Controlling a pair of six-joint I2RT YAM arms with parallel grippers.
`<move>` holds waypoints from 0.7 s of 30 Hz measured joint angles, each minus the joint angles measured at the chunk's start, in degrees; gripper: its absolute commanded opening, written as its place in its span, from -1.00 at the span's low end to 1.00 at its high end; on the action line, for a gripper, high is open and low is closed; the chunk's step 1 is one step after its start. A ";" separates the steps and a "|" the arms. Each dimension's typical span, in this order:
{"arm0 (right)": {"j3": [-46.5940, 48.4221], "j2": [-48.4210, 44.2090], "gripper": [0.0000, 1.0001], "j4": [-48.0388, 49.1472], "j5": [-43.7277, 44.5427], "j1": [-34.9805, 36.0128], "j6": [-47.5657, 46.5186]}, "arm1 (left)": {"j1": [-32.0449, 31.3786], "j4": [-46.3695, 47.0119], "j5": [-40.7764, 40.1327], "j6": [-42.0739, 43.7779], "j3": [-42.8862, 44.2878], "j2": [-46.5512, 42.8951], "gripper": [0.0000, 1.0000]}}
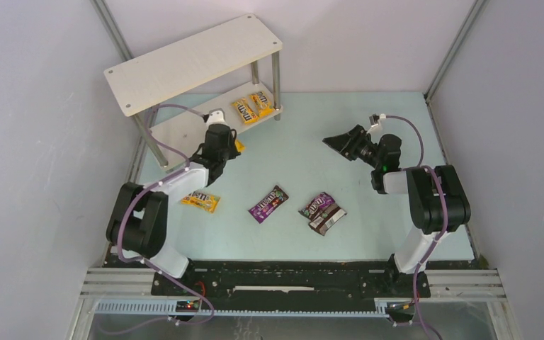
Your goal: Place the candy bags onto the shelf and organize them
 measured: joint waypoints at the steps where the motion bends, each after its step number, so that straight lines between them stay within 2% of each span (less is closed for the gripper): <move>1: 0.00 0.09 0.38 0.17 -0.07 0.00 0.07 | 0.48 0.52 0.42 0.15 0.00 0.68 -1.00; 14: 0.00 0.85 0.38 1.99 -0.33 -0.20 1.33 | 5.07 9.70 5.38 0.33 1.88 6.49 -1.00; 19: -0.02 1.27 0.38 2.47 -0.63 -0.35 1.70 | 6.69 9.75 7.50 -1.05 5.35 9.68 -0.99; 21: -0.02 1.27 0.38 2.78 -0.79 -0.35 1.77 | 8.00 9.60 8.61 -2.32 7.13 11.19 -0.92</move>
